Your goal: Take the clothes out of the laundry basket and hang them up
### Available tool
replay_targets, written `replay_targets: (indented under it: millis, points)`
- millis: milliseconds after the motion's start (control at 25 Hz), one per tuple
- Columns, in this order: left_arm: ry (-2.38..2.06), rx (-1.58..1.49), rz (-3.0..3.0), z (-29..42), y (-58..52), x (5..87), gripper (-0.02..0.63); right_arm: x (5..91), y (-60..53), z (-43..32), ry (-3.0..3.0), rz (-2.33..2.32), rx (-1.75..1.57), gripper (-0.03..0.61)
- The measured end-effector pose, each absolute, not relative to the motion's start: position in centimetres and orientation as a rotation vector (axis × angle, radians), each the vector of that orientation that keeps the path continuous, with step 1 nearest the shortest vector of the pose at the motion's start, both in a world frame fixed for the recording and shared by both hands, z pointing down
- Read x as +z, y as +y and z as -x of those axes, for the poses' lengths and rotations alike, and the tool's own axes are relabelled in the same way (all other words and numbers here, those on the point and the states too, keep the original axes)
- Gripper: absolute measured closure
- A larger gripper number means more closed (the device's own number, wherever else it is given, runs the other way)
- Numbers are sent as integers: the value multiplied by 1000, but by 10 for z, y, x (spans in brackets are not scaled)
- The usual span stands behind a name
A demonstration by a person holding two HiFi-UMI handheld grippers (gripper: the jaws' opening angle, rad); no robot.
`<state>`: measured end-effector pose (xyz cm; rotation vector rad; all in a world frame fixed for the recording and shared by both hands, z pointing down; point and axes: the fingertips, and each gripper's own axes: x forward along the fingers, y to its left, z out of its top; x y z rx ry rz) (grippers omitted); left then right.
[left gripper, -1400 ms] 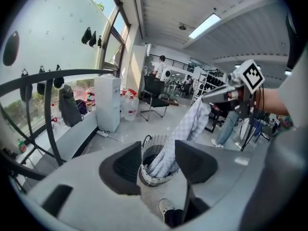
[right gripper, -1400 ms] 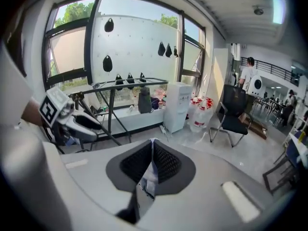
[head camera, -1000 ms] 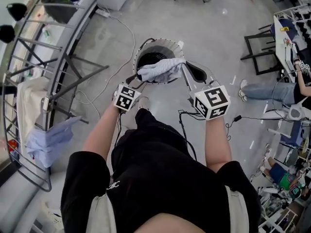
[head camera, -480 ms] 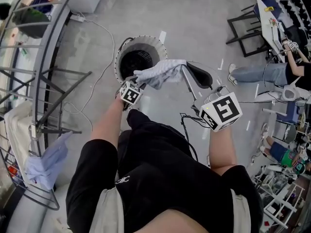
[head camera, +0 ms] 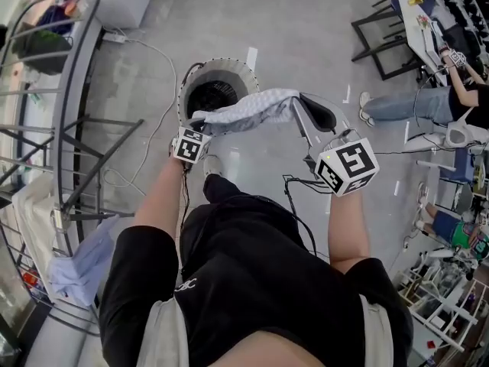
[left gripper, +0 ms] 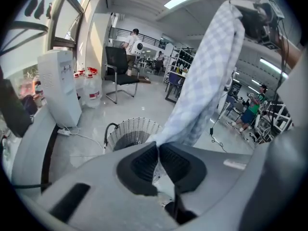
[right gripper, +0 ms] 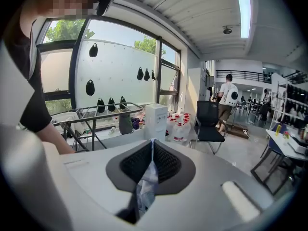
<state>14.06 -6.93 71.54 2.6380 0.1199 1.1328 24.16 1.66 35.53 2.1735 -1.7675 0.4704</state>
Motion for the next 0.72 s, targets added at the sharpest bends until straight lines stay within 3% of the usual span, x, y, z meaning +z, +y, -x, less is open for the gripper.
replay_targets:
  millis: [480,720]
  points:
    - [-340,1000,-2887,-27,-199,541,595,321,-13,-244,-1805,-2243,337,554]
    - [-504,954,-3050,43,-212,437,595,277,-47,-225,-1848,-2224,176,554]
